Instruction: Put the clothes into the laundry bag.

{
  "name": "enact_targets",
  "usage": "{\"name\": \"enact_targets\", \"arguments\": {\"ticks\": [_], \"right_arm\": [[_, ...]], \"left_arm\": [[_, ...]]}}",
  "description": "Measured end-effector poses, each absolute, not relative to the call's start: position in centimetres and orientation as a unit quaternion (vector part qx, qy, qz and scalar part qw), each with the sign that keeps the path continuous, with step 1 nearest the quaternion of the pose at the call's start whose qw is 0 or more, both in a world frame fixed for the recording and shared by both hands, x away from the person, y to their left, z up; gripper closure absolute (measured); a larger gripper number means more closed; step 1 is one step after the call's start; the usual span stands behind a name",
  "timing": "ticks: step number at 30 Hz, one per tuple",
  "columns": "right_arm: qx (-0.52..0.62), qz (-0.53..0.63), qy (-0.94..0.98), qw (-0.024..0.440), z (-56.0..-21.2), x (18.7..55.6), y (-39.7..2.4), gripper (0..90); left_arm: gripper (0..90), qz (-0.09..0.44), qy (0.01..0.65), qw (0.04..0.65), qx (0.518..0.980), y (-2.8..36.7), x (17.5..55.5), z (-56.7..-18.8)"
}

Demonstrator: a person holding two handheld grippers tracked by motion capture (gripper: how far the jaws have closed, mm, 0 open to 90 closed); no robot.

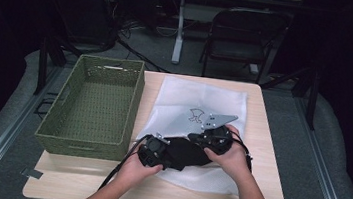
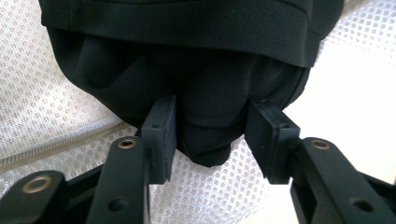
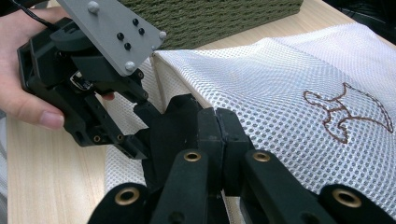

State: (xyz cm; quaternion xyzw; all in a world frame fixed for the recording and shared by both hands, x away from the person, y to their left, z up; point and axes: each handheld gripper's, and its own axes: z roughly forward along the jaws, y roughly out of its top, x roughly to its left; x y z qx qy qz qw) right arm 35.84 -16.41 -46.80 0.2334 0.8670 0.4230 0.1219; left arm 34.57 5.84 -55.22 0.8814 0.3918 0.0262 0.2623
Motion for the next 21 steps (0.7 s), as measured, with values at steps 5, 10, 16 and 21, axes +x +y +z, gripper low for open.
{"name": "enact_targets", "arguments": {"ticks": [5, 10, 16, 21], "right_arm": [[0.233, 0.423, 0.867, 0.121, -46.82, 35.85, -16.4, 89.9], [0.233, 0.423, 0.867, 0.122, -46.81, 35.84, -16.4, 89.9], [0.233, 0.422, 0.867, 0.121, -46.82, 35.83, -16.37, 89.9], [0.232, 0.421, 0.868, 0.121, -46.85, 35.81, -16.27, 89.9]], "left_arm": [[60.3, 0.033, 0.393, 0.261, 0.881, 5.67, 34.49, -55.34], [65.3, 0.038, 0.39, 0.26, 0.883, 5.68, 34.47, -55.41], [73.0, 0.037, 0.395, 0.264, 0.879, 5.73, 34.5, -55.52], [80.2, 0.037, 0.393, 0.27, 0.878, 5.63, 34.44, -55.41]]}}
